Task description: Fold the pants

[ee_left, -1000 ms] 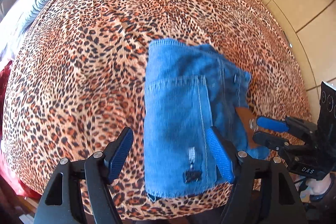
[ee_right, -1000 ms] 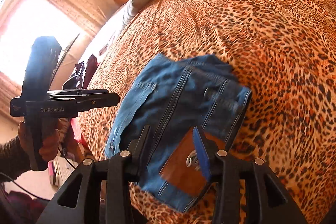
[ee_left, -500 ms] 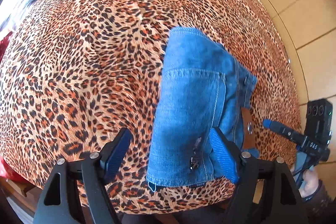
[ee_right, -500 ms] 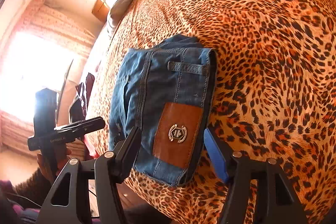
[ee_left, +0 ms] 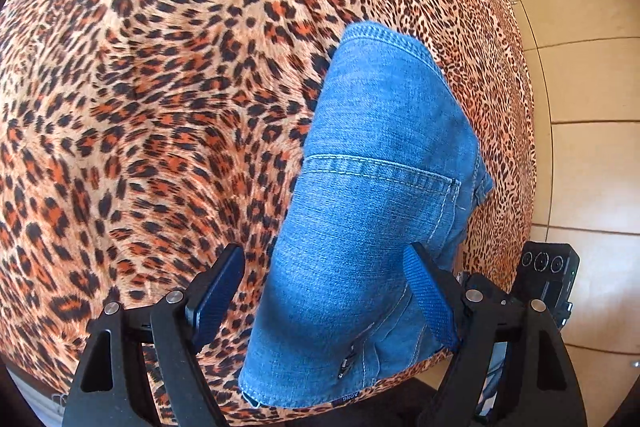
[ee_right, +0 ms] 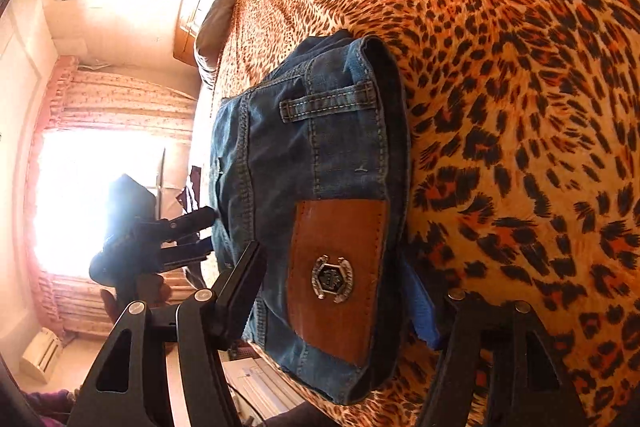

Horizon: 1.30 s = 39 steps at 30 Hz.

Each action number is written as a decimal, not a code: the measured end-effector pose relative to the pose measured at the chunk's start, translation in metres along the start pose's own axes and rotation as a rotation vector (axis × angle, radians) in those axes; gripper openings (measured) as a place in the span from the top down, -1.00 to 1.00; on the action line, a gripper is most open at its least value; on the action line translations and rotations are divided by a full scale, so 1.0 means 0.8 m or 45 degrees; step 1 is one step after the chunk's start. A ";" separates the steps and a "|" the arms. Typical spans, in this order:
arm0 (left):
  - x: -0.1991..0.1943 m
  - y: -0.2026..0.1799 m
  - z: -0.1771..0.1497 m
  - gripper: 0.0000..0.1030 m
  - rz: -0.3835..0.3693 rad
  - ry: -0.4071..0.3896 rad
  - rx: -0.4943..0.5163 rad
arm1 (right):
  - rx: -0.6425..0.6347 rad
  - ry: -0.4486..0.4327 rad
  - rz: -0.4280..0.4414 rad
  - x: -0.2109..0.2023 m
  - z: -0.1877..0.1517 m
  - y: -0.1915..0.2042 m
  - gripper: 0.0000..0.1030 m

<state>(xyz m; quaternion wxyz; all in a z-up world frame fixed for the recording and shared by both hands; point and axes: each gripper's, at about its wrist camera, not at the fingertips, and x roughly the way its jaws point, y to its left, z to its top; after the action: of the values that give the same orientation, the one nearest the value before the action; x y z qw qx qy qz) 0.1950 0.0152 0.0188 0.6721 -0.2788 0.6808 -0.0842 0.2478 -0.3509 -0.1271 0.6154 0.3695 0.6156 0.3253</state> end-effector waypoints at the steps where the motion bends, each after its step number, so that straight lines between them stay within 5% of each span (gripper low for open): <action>1: 0.010 -0.002 0.006 -0.57 -0.011 0.023 0.020 | 0.004 -0.010 0.010 0.006 0.001 0.003 -0.39; 6: 0.043 -0.004 0.027 -0.60 -0.035 0.102 0.102 | 0.092 -0.071 0.223 0.016 -0.004 -0.002 -0.39; 9: 0.051 0.005 0.041 -0.61 -0.090 0.127 0.077 | 0.110 -0.084 0.167 0.007 -0.003 0.014 -0.35; 13: 0.053 0.034 0.056 -0.61 -0.182 0.181 0.030 | -0.082 -0.074 0.067 -0.005 -0.005 0.059 -0.36; 19: 0.059 0.054 0.077 -0.61 -0.213 0.208 -0.006 | -0.010 -0.041 -0.043 0.025 0.013 0.046 -0.43; 24: 0.069 0.049 0.084 -0.68 -0.203 0.209 0.001 | 0.083 -0.060 0.123 0.038 0.011 0.029 -0.38; 27: 0.071 0.042 0.081 -0.75 -0.189 0.193 0.045 | -0.005 -0.052 0.203 0.039 0.011 0.053 -0.38; 29: 0.075 0.038 0.081 -0.66 -0.163 0.186 0.058 | -0.061 -0.019 0.043 0.048 0.014 0.057 -0.24; 31: 0.070 0.022 0.074 -0.44 -0.107 0.170 0.083 | -0.068 0.019 -0.110 0.061 0.018 0.061 0.21; 33: 0.062 0.004 0.067 -0.06 -0.049 0.136 0.140 | -0.123 0.000 -0.150 0.054 0.019 0.079 0.25; 39: -0.004 -0.021 0.042 0.07 -0.143 0.040 0.197 | -0.375 0.005 -0.225 0.033 0.014 0.182 0.28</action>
<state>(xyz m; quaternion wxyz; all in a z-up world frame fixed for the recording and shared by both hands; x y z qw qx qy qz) 0.2319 0.0116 0.0267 0.6749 -0.2625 0.6660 -0.1786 0.2678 -0.2540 -0.0166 0.6880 0.2192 0.5925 0.3572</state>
